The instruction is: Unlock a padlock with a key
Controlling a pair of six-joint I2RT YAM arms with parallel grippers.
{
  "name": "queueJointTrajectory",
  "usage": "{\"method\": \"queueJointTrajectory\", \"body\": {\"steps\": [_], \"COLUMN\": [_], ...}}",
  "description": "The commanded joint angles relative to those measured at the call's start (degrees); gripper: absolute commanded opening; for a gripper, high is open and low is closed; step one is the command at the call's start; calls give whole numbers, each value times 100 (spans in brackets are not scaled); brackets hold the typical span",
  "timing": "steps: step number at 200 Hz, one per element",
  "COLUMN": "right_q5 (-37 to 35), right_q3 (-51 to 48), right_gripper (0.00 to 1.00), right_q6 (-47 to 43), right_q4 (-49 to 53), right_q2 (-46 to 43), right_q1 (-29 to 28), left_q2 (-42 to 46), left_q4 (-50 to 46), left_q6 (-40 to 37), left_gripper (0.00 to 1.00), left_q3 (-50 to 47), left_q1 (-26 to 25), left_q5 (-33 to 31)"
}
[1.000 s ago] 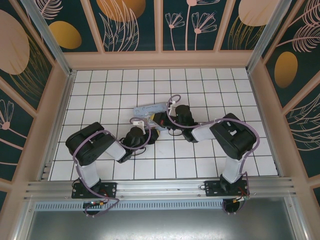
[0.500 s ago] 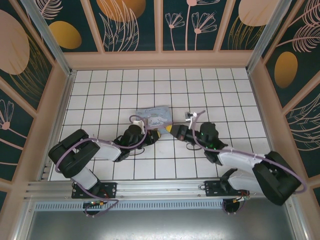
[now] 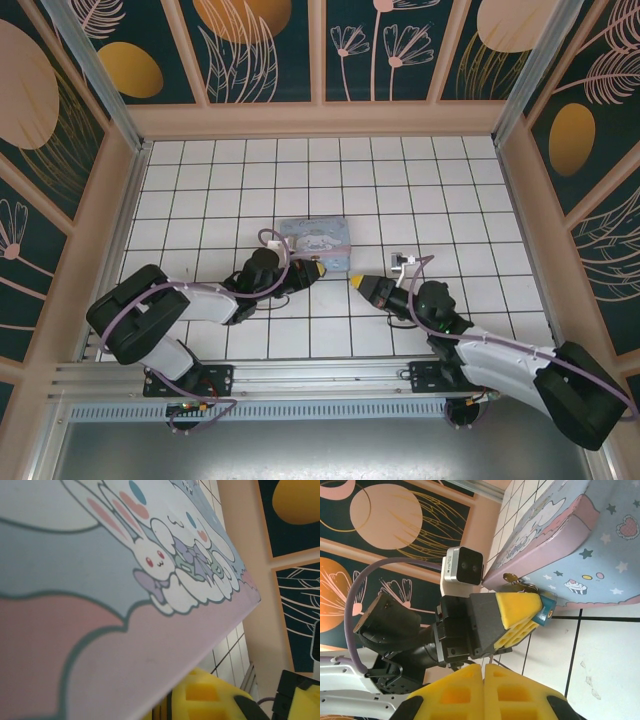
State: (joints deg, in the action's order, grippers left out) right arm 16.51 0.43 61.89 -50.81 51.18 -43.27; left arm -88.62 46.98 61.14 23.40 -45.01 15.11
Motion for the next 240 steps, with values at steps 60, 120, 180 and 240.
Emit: {"method": "queueJointTrajectory", "body": {"steps": [60,120,180,240], "right_q5": [22,59,-43,-74], "right_q3": [303,576,695,774], "right_gripper": [0,0,0,0], "right_q6": [273,325,333,335], "right_q4": [-1800,-2150,-2258,-2188], "right_q2": [1941,2445,2581,2564], "right_q1": [-111,-190,-284,-288], "left_q2": [309,337,167,377], "left_q4": [1188,1891,2638,2110], "left_q6": [815,2018,2923,2631], "left_gripper": [0,0,0,0], "left_q3": [-221,-418,-610,-547], "left_q1": [160,199,201,195], "left_q5": [540,804,877,808]}}
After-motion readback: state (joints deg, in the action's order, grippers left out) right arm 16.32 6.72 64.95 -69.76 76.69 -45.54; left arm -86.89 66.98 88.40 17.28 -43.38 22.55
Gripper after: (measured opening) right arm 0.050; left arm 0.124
